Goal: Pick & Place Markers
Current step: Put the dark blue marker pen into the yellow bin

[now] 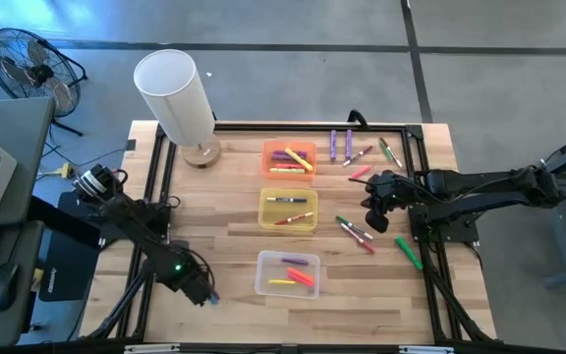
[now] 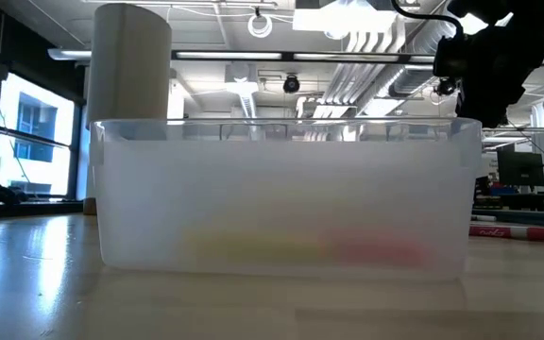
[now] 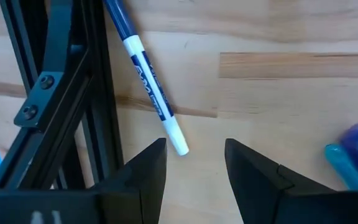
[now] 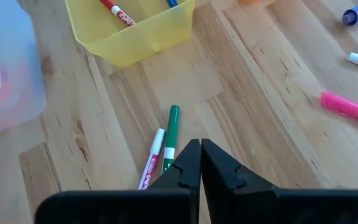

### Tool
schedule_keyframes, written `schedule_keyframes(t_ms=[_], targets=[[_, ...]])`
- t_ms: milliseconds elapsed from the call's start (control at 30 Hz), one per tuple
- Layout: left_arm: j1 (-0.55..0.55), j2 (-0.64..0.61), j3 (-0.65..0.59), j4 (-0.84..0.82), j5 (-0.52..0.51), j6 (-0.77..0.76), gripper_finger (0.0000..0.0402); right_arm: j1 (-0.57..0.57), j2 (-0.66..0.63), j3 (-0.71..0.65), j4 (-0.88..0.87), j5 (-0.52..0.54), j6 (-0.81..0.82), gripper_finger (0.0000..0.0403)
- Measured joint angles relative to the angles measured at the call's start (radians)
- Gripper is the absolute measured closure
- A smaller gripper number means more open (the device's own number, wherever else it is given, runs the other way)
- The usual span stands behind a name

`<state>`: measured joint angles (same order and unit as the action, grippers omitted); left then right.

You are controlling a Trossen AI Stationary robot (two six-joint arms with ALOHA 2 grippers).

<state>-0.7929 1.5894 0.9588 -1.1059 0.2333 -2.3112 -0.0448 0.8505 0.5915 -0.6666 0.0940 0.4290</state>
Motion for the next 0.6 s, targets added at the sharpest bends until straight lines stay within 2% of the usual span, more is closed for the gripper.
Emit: schedule_keyframes(t_ms=[200, 400, 600], targets=[[-0.049, -0.001, -0.052, 0.073, 0.007, -0.001, 0.0244, 0.000, 0.000, 0.000, 0.000, 0.002, 0.050, 0.0402], [-0.047, -0.006, -0.145, 0.206, 0.010, 0.001, 0.0244, 0.000, 0.000, 0.000, 0.000, 0.002, 0.130, 0.0402], [-0.047, -0.010, -0.174, 0.247, 0.019, 0.014, 0.0244, 0.000, 0.000, 0.000, 0.000, 0.003, 0.168, 0.0401]])
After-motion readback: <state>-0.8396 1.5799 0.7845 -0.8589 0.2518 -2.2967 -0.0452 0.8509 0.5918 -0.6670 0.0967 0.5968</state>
